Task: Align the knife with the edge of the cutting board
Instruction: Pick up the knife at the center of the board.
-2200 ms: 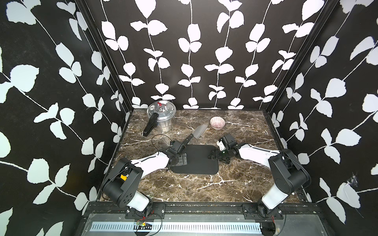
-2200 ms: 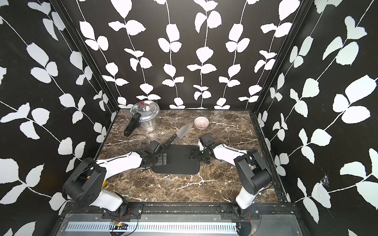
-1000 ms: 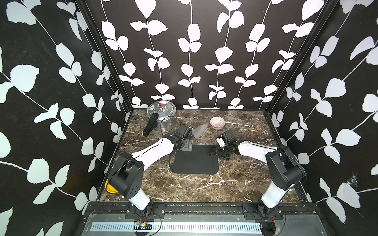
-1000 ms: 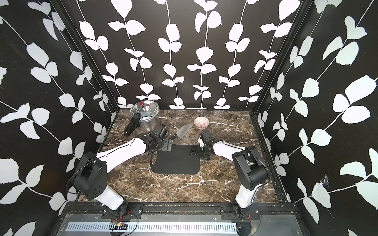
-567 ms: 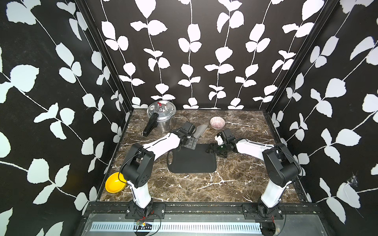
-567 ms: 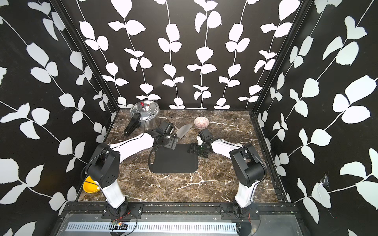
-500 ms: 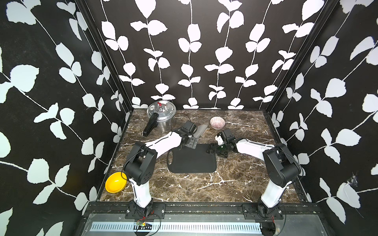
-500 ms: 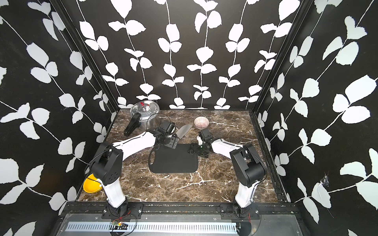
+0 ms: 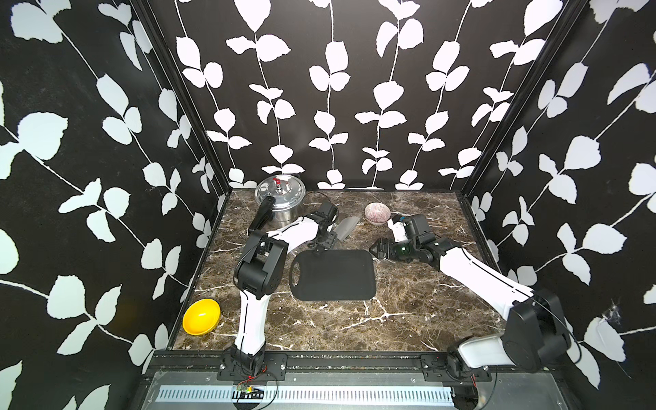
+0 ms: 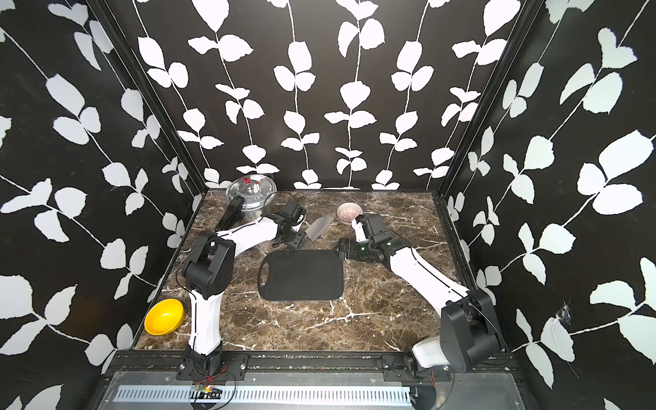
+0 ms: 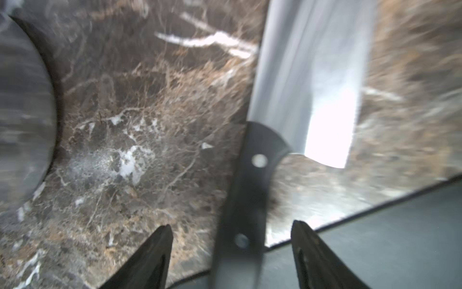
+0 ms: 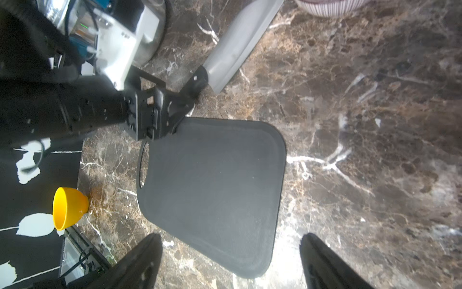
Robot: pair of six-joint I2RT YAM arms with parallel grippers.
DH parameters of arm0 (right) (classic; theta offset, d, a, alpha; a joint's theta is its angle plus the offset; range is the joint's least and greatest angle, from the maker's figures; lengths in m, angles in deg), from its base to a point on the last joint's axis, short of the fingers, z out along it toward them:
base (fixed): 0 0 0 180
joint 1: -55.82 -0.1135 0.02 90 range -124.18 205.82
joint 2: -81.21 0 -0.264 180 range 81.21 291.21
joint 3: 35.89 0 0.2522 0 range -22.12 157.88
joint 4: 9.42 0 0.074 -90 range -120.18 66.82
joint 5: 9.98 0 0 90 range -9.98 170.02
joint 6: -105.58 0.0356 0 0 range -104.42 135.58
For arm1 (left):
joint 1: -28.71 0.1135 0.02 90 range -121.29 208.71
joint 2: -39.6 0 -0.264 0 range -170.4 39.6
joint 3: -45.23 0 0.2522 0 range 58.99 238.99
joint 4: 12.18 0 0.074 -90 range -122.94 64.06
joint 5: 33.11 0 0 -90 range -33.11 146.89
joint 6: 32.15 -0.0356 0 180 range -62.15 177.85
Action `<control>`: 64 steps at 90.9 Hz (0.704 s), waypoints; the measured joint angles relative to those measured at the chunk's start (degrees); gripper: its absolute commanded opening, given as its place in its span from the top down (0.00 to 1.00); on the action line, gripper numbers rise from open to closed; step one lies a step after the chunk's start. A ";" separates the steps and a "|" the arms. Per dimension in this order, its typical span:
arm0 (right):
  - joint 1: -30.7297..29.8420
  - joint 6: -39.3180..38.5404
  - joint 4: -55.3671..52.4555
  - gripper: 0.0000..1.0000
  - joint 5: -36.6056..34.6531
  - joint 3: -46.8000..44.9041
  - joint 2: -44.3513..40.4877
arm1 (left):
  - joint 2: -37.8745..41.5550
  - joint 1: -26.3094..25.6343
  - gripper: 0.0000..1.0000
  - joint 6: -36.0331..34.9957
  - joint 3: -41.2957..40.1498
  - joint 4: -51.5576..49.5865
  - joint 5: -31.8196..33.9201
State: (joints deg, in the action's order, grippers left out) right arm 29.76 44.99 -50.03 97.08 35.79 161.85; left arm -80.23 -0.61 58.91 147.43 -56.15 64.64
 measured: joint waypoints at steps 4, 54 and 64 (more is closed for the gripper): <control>0.00 0.02 -0.42 0.12 0.00 -0.37 -0.09 | -0.96 0.52 0.33 -0.37 0.70 -0.37 -0.39; 1.38 1.22 -0.66 0.12 -0.04 -1.92 -0.09 | -7.74 0.92 0.63 -4.35 10.29 -4.33 -2.82; 1.49 1.36 -0.66 0.12 -0.15 -2.01 -0.09 | -8.87 0.74 0.84 -4.57 12.17 -4.92 -2.89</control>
State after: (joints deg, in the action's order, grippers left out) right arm 31.25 46.34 -50.69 96.93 33.77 161.77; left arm -89.10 0.13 54.34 159.61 -61.07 61.76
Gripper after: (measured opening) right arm 0.879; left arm 0.305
